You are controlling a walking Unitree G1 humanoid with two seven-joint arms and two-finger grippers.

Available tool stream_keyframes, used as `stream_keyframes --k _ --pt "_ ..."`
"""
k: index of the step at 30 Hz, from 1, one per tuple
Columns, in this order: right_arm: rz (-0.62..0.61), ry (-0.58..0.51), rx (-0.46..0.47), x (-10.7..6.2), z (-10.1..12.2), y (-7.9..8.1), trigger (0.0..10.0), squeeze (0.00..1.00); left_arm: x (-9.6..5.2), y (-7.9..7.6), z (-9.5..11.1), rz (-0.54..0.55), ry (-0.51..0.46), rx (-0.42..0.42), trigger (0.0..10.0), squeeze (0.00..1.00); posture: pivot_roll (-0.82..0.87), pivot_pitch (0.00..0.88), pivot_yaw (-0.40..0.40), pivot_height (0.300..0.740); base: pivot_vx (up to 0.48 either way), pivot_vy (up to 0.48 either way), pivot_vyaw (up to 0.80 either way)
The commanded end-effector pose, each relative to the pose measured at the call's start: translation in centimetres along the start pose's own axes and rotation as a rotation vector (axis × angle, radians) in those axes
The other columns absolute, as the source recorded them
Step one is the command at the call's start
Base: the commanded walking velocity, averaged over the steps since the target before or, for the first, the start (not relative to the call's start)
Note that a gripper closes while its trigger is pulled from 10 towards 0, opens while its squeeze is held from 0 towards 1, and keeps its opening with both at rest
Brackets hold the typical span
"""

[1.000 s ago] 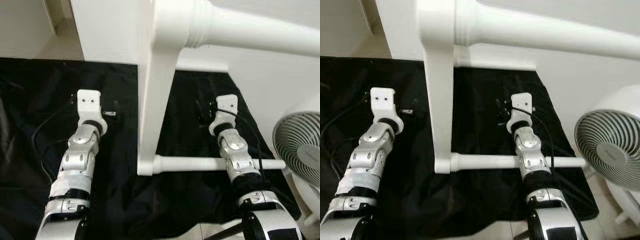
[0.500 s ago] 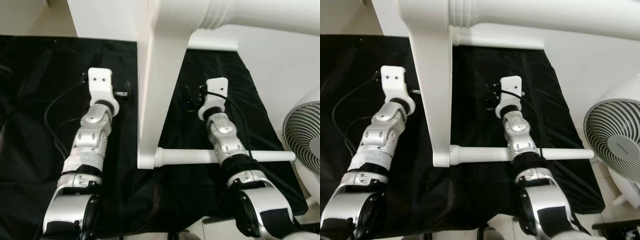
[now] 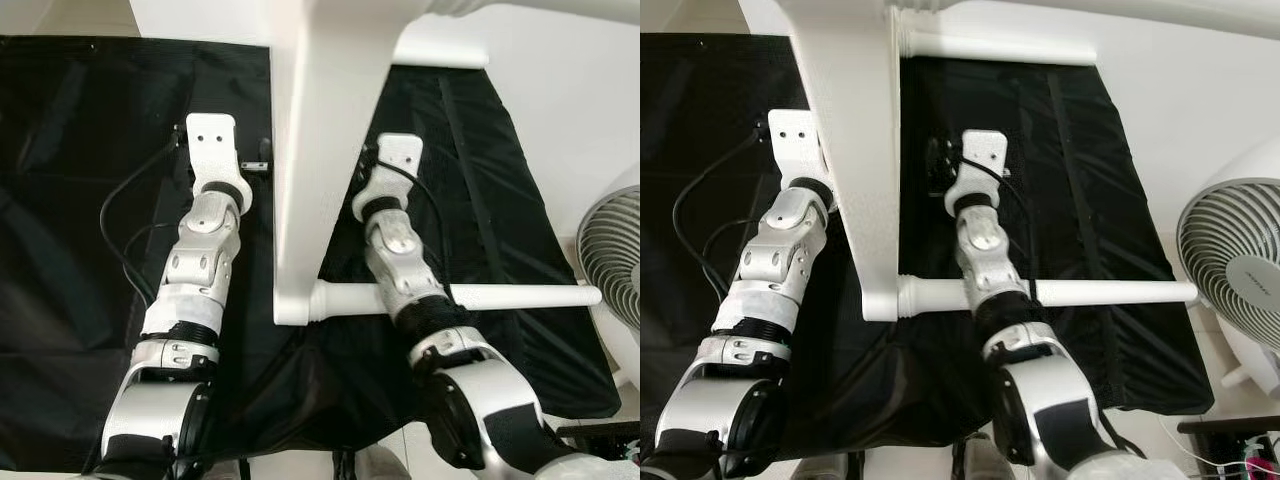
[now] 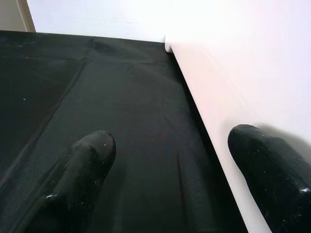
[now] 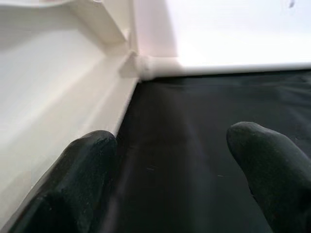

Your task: Building children table

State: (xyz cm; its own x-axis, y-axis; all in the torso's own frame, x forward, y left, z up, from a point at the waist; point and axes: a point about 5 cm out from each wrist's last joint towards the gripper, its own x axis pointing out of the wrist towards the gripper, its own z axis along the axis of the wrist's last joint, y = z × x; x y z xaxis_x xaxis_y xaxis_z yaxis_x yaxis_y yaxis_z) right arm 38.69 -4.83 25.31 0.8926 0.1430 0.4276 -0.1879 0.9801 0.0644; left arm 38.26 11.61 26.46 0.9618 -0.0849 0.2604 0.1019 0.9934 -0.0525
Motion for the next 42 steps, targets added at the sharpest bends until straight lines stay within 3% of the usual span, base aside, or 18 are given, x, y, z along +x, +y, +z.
stream_keyframes --k 1,2,5,11,23,42 --pt "0.005 -0.025 0.015 0.0 0.4 0.4 10.0 0.00 -0.2 -0.7 -0.6 -0.033 0.029 0.001 10.0 0.00 0.06 0.336 -0.055 0.740 0.000 0.000 0.00" --pt "0.005 -0.025 0.015 0.0 0.4 0.4 10.0 0.00 -0.2 -0.7 -0.6 -0.033 0.029 0.001 10.0 0.00 0.06 0.336 -0.055 0.740 0.000 0.000 0.00" --pt "0.066 -0.079 0.074 -0.1 1.7 2.8 10.0 0.00 -0.4 -0.2 -0.2 -0.034 0.016 0.020 10.0 0.00 0.06 0.339 -0.057 0.740 0.000 0.000 0.00" --pt "0.098 -0.107 0.102 -0.2 2.4 4.1 10.0 0.00 -0.8 -0.1 0.0 -0.046 0.003 0.026 10.0 0.00 0.06 0.330 -0.056 0.740 0.000 0.000 0.00" --pt "0.084 -0.109 0.092 -0.4 2.5 3.6 10.0 0.00 -1.0 0.0 0.2 -0.030 -0.001 -0.002 10.0 0.00 0.06 0.330 -0.053 0.740 0.000 0.000 0.00" --pt "0.074 -0.102 0.067 -0.2 2.4 3.0 10.0 0.00 -0.9 -0.1 0.1 -0.027 0.012 -0.010 10.0 0.00 0.05 0.322 -0.051 0.740 0.000 0.353 0.00"
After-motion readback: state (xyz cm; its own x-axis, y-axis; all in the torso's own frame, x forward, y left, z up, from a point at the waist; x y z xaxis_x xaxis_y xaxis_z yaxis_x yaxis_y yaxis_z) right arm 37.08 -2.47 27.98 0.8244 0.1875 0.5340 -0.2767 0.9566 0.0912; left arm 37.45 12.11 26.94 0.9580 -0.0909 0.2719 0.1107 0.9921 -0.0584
